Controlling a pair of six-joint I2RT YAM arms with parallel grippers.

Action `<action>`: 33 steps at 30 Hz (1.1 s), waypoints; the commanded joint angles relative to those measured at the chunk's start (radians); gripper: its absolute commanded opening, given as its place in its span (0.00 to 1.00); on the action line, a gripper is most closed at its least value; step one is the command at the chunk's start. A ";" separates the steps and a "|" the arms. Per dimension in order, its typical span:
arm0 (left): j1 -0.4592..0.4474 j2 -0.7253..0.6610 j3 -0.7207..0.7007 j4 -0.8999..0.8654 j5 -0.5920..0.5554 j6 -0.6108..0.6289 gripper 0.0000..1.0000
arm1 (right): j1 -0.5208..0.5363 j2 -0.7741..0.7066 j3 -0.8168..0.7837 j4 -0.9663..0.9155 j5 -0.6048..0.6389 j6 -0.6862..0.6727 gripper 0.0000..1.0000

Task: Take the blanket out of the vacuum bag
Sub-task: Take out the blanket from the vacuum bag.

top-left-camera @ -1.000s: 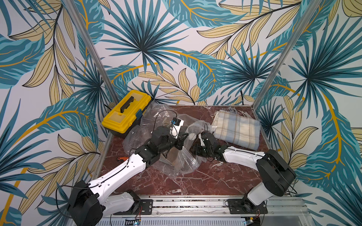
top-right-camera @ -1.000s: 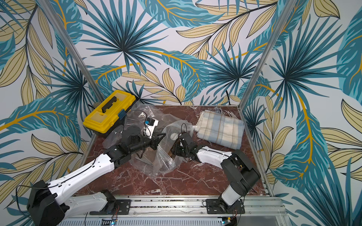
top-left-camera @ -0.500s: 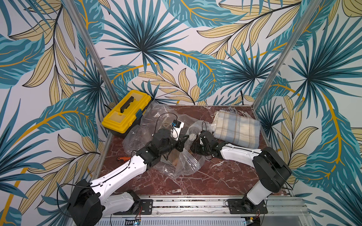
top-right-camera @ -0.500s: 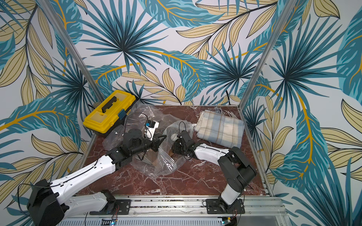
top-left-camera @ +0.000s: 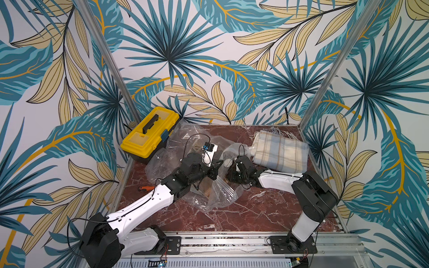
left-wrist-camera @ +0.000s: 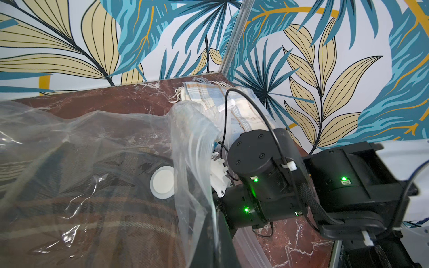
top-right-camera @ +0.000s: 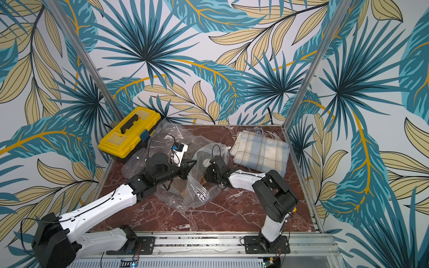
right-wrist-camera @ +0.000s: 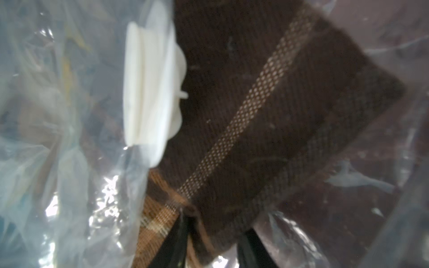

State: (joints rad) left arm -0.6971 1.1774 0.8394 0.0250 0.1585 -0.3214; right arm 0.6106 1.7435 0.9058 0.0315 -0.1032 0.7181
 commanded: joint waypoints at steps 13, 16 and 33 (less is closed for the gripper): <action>-0.005 -0.024 -0.017 0.007 -0.008 -0.002 0.00 | -0.006 -0.107 0.074 -0.063 -0.079 -0.032 0.00; -0.005 -0.020 -0.024 0.009 -0.010 -0.003 0.00 | -0.006 -0.143 0.090 -0.098 -0.091 -0.028 0.00; -0.007 0.045 -0.026 0.064 -0.021 -0.008 0.00 | 0.004 -0.351 0.102 -0.137 -0.203 0.053 0.00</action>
State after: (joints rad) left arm -0.6998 1.2121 0.8310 0.0738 0.1455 -0.3256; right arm 0.6083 1.4540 0.9859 -0.1310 -0.2558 0.7345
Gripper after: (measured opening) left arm 0.043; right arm 0.050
